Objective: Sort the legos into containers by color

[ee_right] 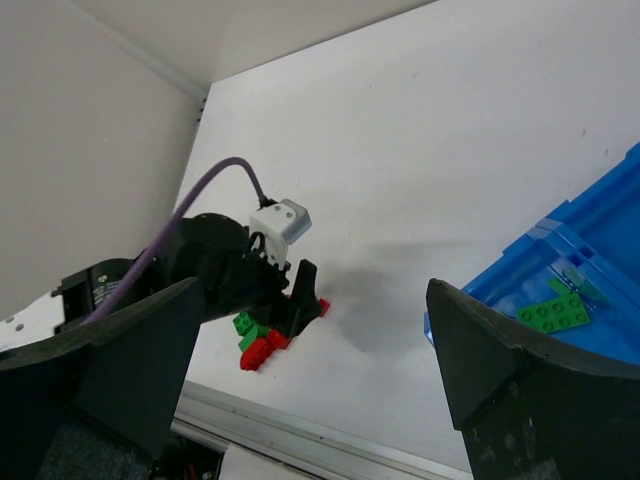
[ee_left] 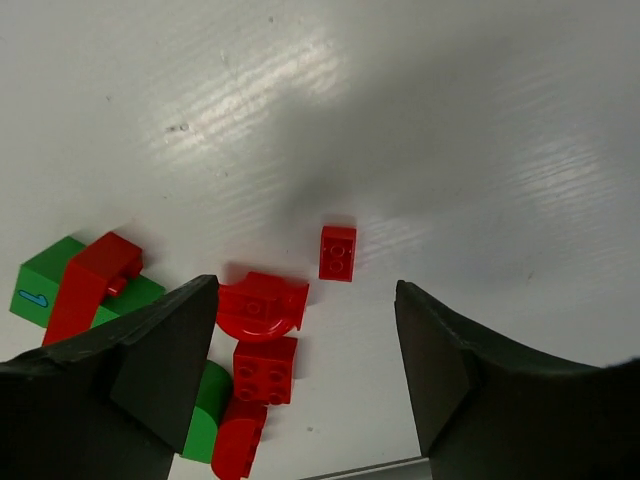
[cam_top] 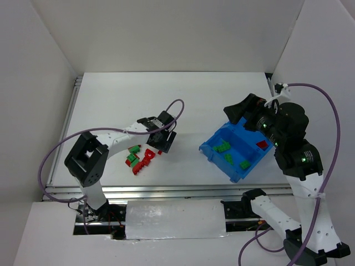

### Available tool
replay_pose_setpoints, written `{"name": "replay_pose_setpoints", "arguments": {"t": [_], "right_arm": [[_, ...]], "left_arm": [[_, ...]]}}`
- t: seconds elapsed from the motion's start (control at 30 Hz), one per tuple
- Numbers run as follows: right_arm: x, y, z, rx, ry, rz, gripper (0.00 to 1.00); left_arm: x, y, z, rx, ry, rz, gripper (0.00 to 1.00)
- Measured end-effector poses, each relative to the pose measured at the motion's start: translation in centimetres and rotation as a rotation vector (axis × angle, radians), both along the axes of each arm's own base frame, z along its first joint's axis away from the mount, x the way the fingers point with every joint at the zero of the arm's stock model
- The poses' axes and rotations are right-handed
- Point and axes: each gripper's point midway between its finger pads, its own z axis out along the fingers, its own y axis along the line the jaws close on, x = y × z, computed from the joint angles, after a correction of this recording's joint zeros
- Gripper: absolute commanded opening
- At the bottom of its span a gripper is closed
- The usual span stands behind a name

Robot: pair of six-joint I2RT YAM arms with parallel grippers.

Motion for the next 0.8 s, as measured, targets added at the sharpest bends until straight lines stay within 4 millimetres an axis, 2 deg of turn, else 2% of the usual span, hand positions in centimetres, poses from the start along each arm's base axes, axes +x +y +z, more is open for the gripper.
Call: {"name": "replay_pose_setpoints", "arguments": {"t": [0.17,0.37,0.47,0.53,0.63,0.67,0.73,0.77,0.8], "right_arm": [[0.0,0.3,0.0,0.003,-0.003,0.013,0.99],[0.1,0.3,0.0,0.004,-0.003,0.016,0.99],[0.1,0.3,0.0,0.005,-0.006,0.016,0.99],[0.1,0.3,0.0,0.005,-0.006,0.016,0.99],[0.1,0.3,0.0,0.004,-0.006,0.014,0.99],[0.1,0.3,0.0,0.004,-0.006,0.012,0.99],[0.1,0.2,0.0,0.003,-0.006,0.008,0.99],[0.2,0.2,0.0,0.003,-0.006,0.007,0.99],[0.2,0.2,0.0,0.002,-0.006,0.006,0.99]], "left_arm": [[-0.5,0.4,-2.4,0.000,0.049,-0.028,0.81],[-0.5,-0.3,-3.5,-0.030,0.072,-0.054,0.76],[-0.4,-0.7,-4.0,-0.040,0.081,-0.064,0.66],[-0.6,-0.8,-4.4,-0.040,0.093,-0.071,0.55],[-0.6,-0.9,-4.8,-0.044,0.102,-0.070,0.46],[-0.6,-0.9,-4.8,-0.045,0.102,-0.069,0.36],[-0.7,-0.9,-4.8,-0.043,0.102,-0.068,0.23],[-0.6,-0.9,-4.8,-0.043,0.101,-0.066,0.11],[-0.6,-0.8,-4.8,-0.042,0.099,-0.066,0.06]]}}
